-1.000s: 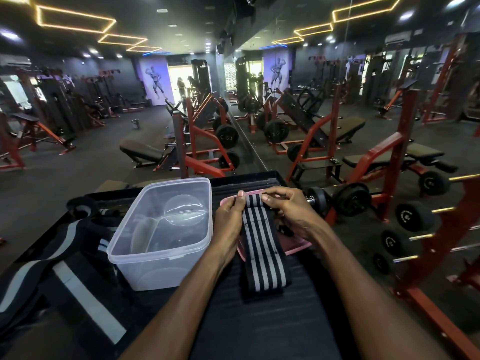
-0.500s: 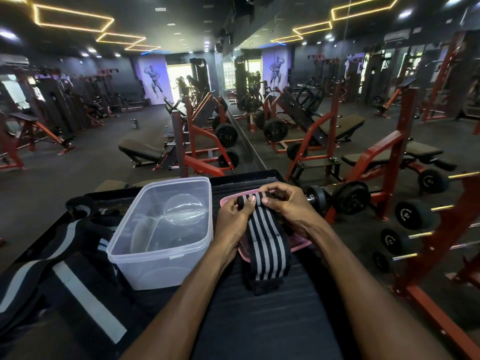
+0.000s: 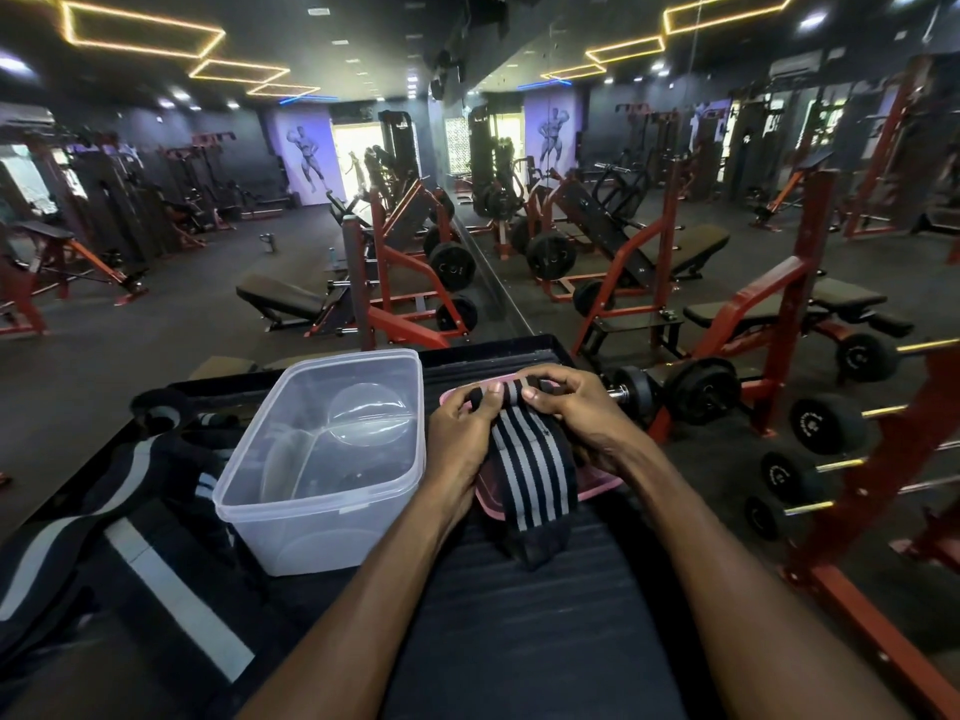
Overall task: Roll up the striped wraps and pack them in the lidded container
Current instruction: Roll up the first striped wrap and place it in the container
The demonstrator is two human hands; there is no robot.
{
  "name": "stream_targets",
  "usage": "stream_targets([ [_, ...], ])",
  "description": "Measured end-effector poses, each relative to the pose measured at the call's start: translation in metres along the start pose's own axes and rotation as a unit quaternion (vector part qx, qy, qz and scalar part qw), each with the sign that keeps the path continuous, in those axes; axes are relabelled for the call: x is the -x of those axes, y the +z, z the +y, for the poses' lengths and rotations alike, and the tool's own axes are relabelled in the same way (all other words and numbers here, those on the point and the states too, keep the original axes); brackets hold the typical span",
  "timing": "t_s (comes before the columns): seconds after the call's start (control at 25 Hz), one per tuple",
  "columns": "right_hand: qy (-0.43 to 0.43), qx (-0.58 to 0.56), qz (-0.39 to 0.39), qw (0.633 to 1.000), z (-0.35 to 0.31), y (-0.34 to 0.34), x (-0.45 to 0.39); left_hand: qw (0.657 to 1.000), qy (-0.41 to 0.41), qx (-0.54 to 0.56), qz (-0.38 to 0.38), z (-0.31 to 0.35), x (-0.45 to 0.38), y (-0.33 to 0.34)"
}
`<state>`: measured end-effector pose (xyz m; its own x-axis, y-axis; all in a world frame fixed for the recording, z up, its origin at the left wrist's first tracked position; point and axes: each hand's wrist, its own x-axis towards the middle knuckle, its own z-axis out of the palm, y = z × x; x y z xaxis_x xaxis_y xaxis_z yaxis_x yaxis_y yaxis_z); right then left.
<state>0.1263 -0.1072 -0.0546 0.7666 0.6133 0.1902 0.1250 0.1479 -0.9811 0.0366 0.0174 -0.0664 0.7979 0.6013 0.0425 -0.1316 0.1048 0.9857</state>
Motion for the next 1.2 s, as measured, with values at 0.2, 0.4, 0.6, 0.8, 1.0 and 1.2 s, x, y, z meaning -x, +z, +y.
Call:
stream_targets([
  [0.2, 0.029, -0.02, 0.002, 0.999, -0.001, 0.002, 0.001, 0.998, 0.054, -0.017, 0.006, -0.003, -0.001, -0.002],
  [0.4, 0.013, 0.0, 0.018, 1.0, 0.002, 0.001, 0.0, 0.999, -0.027, 0.02, -0.015, 0.004, 0.004, 0.002],
  [0.6, 0.03, -0.022, 0.025, 0.999, 0.002, 0.003, 0.001, 0.999, -0.005, -0.029, -0.016, 0.0, 0.002, -0.001],
  [0.8, 0.033, 0.007, 0.049, 0.998, 0.004, 0.003, 0.001, 0.999, 0.02, -0.042, 0.024, -0.003, -0.004, -0.001],
  [1.0, -0.003, 0.017, 0.11, 0.994, 0.003, 0.001, -0.003, 0.999, 0.017, -0.05, 0.013, -0.006, -0.005, 0.002],
  [1.2, 0.003, 0.015, 0.072, 0.997, 0.003, 0.002, -0.003, 0.998, 0.016, -0.058, -0.014, -0.007, -0.005, 0.002],
])
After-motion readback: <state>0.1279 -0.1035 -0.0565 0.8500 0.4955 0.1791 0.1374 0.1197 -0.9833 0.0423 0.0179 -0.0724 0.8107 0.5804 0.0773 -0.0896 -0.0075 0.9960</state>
